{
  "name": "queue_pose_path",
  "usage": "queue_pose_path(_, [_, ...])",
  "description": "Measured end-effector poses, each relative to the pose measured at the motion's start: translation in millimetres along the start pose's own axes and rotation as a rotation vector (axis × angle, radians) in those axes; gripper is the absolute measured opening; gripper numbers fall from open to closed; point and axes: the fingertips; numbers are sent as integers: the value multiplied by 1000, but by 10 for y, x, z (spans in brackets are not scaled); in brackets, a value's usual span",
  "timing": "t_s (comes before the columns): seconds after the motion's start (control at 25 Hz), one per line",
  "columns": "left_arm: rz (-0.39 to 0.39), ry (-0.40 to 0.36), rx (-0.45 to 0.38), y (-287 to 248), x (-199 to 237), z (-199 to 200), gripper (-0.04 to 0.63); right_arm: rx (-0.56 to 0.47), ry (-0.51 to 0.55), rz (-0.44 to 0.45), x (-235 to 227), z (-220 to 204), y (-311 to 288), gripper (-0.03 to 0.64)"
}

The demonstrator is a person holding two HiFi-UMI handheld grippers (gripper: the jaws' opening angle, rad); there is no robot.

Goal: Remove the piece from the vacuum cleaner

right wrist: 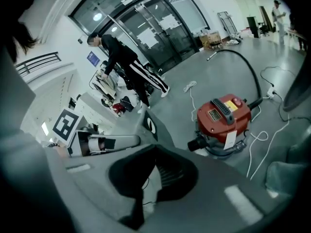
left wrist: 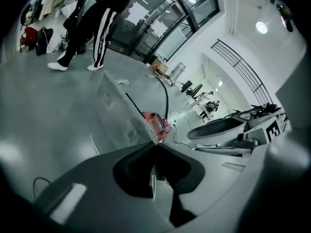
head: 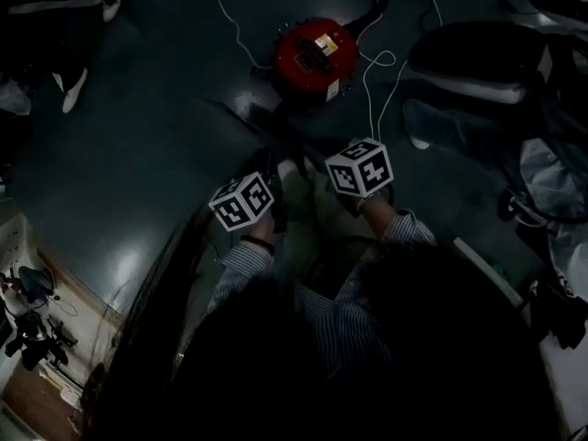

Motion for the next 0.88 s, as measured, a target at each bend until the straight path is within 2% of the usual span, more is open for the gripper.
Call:
queue_pose_path(0.12, [-19, -32, -20, 283, -293, 165, 25, -29, 33, 27, 236, 244, 316, 3])
queue_pose_path(0.32, [-38, -34, -54, 791, -777, 255, 25, -44, 73, 70, 569, 375, 800, 3])
queue_pose_path(0.44, [-76, -37, -76, 781, -939, 310, 26, -66, 89, 100, 600, 485, 856, 3])
queue_pose_path(0.6, [-117, -55, -91, 647, -1111, 427, 26, -123, 56, 134, 558, 695, 907, 3])
queue_pose_path(0.72, [-125, -77, -112, 691, -1237, 612, 26, -162, 61, 145, 639, 953, 991, 2])
queue_pose_path(0.88, [-105, -115, -132, 871, -1263, 713, 26, -175, 85, 153, 816, 1086, 1037, 2])
Point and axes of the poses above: the fingertips, and each gripper's own axes: y backward along the fingers, x to its left, z out of its top, and after that the axes turned 13 degrees about -z, right-handed
